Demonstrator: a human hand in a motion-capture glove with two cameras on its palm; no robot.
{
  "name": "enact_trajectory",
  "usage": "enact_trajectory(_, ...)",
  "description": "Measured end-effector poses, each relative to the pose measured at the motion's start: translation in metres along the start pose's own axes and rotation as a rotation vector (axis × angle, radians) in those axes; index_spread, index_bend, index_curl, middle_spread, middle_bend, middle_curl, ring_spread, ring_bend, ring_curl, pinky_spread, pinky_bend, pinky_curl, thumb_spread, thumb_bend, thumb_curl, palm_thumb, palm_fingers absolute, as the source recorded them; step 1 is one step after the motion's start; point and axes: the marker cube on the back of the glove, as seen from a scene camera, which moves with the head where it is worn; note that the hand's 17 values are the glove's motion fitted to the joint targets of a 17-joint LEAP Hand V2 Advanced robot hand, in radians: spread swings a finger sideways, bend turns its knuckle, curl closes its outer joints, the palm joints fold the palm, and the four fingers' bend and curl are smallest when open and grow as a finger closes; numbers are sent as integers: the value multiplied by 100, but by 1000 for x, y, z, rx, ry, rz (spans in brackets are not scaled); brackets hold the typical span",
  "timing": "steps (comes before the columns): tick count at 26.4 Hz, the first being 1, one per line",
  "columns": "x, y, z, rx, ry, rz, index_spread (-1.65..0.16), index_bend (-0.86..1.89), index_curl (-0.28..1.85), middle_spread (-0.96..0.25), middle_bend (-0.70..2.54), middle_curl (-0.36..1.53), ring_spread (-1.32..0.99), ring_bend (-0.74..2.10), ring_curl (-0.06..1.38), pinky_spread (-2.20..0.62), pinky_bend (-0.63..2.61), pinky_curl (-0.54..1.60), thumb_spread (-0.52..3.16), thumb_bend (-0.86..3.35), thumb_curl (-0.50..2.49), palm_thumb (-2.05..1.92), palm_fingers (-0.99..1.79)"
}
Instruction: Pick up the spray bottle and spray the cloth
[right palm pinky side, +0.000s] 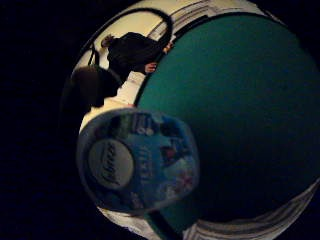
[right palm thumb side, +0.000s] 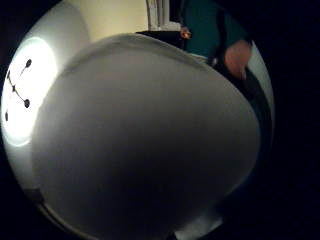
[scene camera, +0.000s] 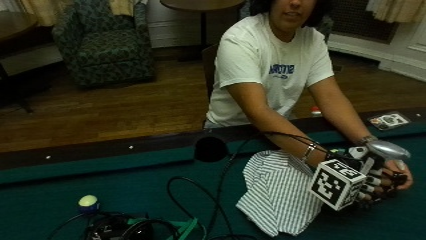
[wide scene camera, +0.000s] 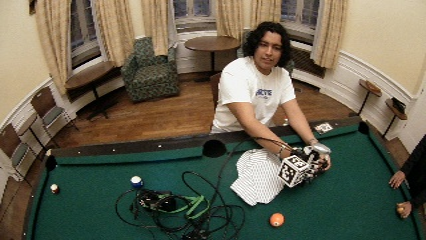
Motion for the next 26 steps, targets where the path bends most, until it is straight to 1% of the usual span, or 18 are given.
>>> enact_trajectory(5,13,28,-13,-124,226,4,-31,19,47,-19,44,46,-18,44,41,4,13,18,95,-3,45,72,114)
enact_trajectory(8,16,53,-28,-170,367,6,-31,19,47,-19,44,46,-18,44,41,4,13,18,95,-3,45,72,114)
enact_trajectory(13,-6,108,-56,-275,447,34,-31,19,47,-19,44,46,-18,44,41,4,13,18,95,-3,45,72,114)
enact_trajectory(19,-18,153,-95,-232,816,-57,-31,19,47,-19,44,46,-18,44,41,4,13,18,95,-3,45,72,114)
enact_trajectory(22,-35,177,-115,-205,885,-111,-31,19,47,-19,44,46,-18,44,41,4,13,18,95,-3,45,72,114)
enact_trajectory(26,-54,201,-138,-188,902,-143,-31,19,47,-19,44,46,-18,44,41,4,13,18,95,-3,45,72,114)
